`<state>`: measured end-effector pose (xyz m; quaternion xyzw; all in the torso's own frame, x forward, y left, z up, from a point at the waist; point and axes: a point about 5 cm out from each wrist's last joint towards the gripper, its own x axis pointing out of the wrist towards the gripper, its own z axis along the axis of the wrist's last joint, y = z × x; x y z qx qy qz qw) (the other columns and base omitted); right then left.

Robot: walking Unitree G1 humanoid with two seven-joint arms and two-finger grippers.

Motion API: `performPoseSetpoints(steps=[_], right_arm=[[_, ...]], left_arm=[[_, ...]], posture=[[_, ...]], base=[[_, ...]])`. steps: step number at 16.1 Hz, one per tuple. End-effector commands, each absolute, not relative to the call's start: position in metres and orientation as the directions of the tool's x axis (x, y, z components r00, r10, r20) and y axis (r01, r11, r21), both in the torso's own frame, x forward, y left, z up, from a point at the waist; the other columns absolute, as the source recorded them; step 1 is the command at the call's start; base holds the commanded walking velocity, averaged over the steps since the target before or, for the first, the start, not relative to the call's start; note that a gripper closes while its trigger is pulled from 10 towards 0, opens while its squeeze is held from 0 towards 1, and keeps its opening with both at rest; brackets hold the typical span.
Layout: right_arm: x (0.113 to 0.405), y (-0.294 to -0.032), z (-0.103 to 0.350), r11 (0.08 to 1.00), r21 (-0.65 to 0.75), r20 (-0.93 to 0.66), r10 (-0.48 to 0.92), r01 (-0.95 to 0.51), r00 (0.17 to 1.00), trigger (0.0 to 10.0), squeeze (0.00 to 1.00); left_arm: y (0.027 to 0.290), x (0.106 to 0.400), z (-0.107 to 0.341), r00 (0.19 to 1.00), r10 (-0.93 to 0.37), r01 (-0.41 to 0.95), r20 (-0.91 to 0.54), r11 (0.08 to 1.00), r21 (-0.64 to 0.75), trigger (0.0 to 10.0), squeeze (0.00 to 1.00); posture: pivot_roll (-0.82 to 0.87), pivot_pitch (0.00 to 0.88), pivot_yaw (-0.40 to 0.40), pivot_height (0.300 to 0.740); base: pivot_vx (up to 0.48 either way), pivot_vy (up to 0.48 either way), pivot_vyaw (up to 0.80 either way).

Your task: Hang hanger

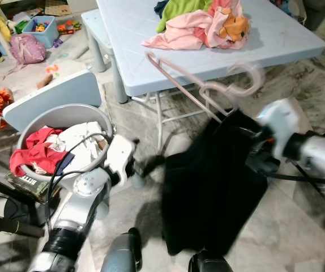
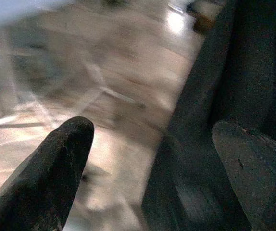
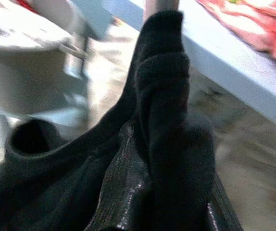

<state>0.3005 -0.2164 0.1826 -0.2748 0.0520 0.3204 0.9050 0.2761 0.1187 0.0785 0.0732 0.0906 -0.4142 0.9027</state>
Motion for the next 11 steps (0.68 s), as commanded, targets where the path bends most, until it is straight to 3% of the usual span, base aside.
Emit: performPoseSetpoints(steps=[1,2,3,4,7,8,11], right_arm=[[0.309,-0.211,0.196,0.635,-0.551,-0.203,0.528,-0.542,0.825,10.0,0.0],[0.311,-0.211,0.195,0.628,-0.564,-0.205,0.523,-0.537,0.827,10.0,0.0],[0.315,-0.203,0.186,0.561,-0.615,-0.226,0.547,-0.554,0.806,10.0,0.0],[0.316,-0.199,0.182,0.528,-0.633,-0.235,0.566,-0.566,0.79,10.0,0.0],[0.303,-0.195,0.164,0.289,-0.585,-0.433,0.679,-0.758,0.593,10.0,0.0],[0.299,-0.199,0.162,0.228,-0.537,-0.489,0.701,-0.812,0.519,10.0,0.0],[0.301,-0.209,0.16,0.127,-0.485,-0.577,0.697,-0.865,0.426,10.0,0.0]], left_arm=[[0.111,0.265,0.078,0.542,-0.801,0.834,-0.255,0.549,0.051,10.0,1.0],[0.111,0.261,0.078,0.506,-0.816,0.858,-0.281,0.509,0.068,10.0,1.0],[0.114,0.251,0.084,0.427,-0.846,0.904,-0.319,0.409,0.125,10.0,1.0],[0.115,0.252,0.09,0.436,-0.847,0.9,-0.303,0.413,0.142,10.0,1.0],[0.128,0.264,0.111,0.522,-0.821,0.848,-0.231,0.468,0.249,10.0,1.0],[0.133,0.263,0.114,0.514,-0.825,0.85,-0.233,0.454,0.269,10.0,1.0],[0.134,0.254,0.118,0.451,-0.856,0.881,-0.254,0.382,0.279,10.0,1.0]], posture=[[-0.1,0.123,0.023,0.74],[-0.09,0.124,0.021,0.74],[-0.09,0.123,0.018,0.74],[-0.08,0.123,0.015,0.74],[-0.07,0.124,0.009,0.74],[-0.07,0.124,0.009,0.74],[-0.07,0.125,0.006,0.74]], base=[[0.0,0.0,0.0],[0.0,0.0,0.0],[0.0,0.0,0.0],[0.0,0.0,0.0],[0.0,0.0,0.0],[0.0,0.0,0.0],[0.0,0.0,0.0]])
